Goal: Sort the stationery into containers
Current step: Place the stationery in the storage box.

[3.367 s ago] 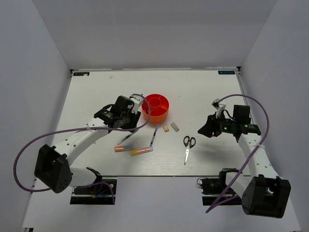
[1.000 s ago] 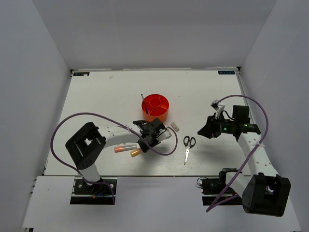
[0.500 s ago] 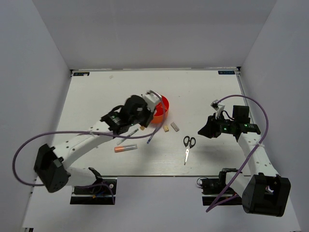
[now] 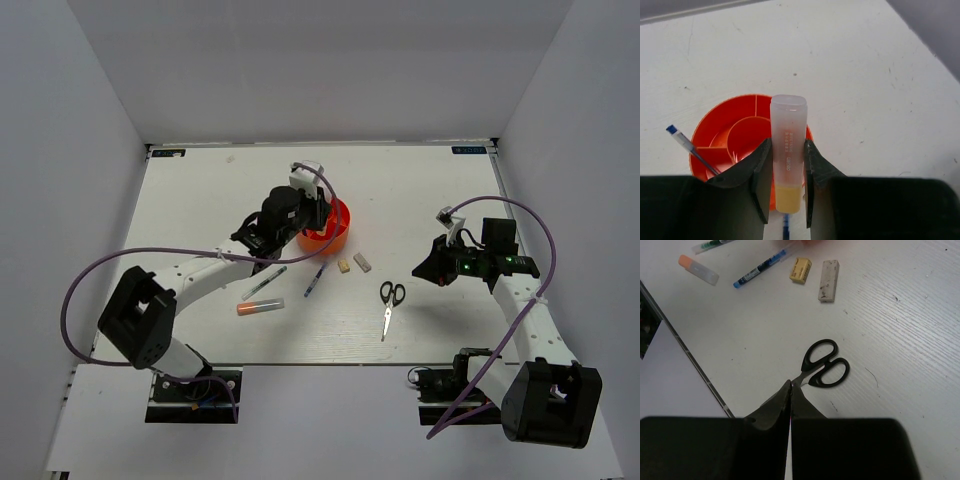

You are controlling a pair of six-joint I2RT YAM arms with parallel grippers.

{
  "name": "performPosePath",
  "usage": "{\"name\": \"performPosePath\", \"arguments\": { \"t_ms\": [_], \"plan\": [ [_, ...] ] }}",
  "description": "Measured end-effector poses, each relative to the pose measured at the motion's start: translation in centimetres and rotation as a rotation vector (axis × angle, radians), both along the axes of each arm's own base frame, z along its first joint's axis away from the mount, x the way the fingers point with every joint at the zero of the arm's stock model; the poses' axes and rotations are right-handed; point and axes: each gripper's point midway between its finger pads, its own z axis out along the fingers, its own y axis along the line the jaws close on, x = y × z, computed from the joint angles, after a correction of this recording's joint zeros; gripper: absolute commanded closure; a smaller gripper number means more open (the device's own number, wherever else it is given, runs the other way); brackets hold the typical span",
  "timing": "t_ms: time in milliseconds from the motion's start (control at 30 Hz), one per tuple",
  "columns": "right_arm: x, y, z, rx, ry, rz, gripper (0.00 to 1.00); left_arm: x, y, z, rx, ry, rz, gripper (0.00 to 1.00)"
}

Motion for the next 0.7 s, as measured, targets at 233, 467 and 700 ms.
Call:
{"name": "performPosePath", "arguments": {
  "t_ms": [233, 467, 700],
  "plan": [
    [0.0, 0.0, 0.0, 0.000, 0.000, 0.000, 1.00, 1.5, -1.2, 2.1, -0.111, -0.081, 0.021, 0.99],
    [0.0, 0.0, 0.0, 0.001, 0.000, 0.000, 1.00, 0.9, -1.1, -0.1, -0.118, -0.109, 0.040, 0.99],
    [0.0, 0.0, 0.0, 0.001, 0.000, 0.001, 1.00, 0.0, -1.6, -1.5, -0.093, -0.129, 0.043, 0.99]
  ]
}}
